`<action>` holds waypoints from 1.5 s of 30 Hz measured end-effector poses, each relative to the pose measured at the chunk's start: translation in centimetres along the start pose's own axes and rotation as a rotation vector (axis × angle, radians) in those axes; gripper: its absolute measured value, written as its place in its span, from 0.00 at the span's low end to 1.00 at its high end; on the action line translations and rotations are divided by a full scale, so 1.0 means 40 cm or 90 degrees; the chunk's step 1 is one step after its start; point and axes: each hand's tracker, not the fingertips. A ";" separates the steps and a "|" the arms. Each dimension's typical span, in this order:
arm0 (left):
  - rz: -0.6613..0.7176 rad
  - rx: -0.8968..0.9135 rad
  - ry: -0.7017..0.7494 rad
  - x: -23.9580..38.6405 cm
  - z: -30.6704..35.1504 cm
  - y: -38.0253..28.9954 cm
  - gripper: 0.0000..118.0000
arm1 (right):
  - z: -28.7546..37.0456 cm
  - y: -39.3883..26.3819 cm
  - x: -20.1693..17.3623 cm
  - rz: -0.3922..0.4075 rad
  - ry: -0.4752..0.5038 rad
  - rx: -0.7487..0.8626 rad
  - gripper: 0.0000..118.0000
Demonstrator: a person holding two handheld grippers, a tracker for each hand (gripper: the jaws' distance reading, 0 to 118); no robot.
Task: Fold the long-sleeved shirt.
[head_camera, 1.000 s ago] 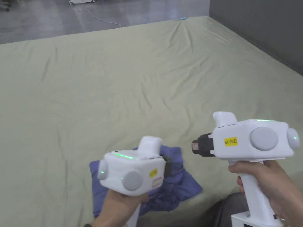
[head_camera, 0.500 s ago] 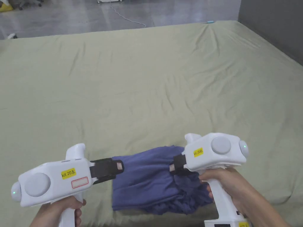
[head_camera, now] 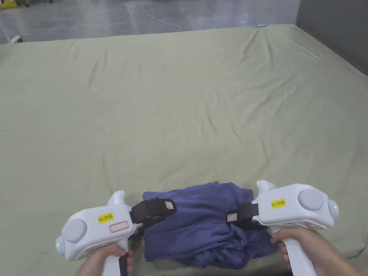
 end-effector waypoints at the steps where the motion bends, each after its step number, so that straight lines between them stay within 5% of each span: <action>1: -0.005 0.000 -0.003 0.010 -0.010 0.002 0.73 | 0.000 -0.001 0.002 -0.004 0.003 0.002 0.00; 3: -0.040 -0.031 0.032 0.033 -0.035 -0.001 0.10 | 0.000 -0.005 0.001 -0.010 0.007 0.005 0.00; 7: -0.122 -0.046 0.074 0.070 -0.050 0.017 0.10 | 0.001 -0.001 -0.012 -0.019 -0.002 0.004 0.00; 10: -0.075 -0.012 0.056 0.106 0.008 0.031 0.10 | 0.016 0.011 -0.082 -0.016 -0.059 0.011 0.00; 19: -0.162 0.069 0.092 -0.027 0.378 0.198 0.10 | -0.122 0.021 -0.558 0.323 -0.122 0.129 0.00; 26: -0.130 0.111 0.281 -0.311 0.763 0.310 0.10 | -0.409 -0.050 -0.878 0.479 -0.062 0.147 0.00; 32: -0.032 0.170 0.327 -0.427 0.891 0.313 0.11 | -0.556 -0.115 -1.001 0.565 -0.025 0.149 0.00; 33: -0.027 0.178 0.325 -0.428 0.895 0.308 0.18 | -0.567 -0.119 -1.008 0.571 -0.020 0.142 0.00; 36: -0.044 0.183 0.364 -0.439 0.890 0.311 1.00 | -0.567 -0.117 -1.013 0.575 -0.017 0.128 0.00; 41: -0.066 0.195 0.389 -0.372 0.889 0.308 1.00 | -0.503 -0.082 -0.975 0.575 -0.018 0.137 0.00; 42: -0.067 0.201 0.409 -0.352 0.884 0.312 0.93 | -0.477 -0.070 -0.962 0.574 -0.026 0.148 0.00; 43: -0.078 0.218 0.438 -0.320 0.874 0.312 0.73 | -0.447 -0.056 -0.947 0.570 -0.031 0.159 0.00; 45: -0.151 0.260 0.452 -0.270 0.853 0.309 0.06 | -0.379 -0.026 -0.916 0.560 -0.037 0.189 0.00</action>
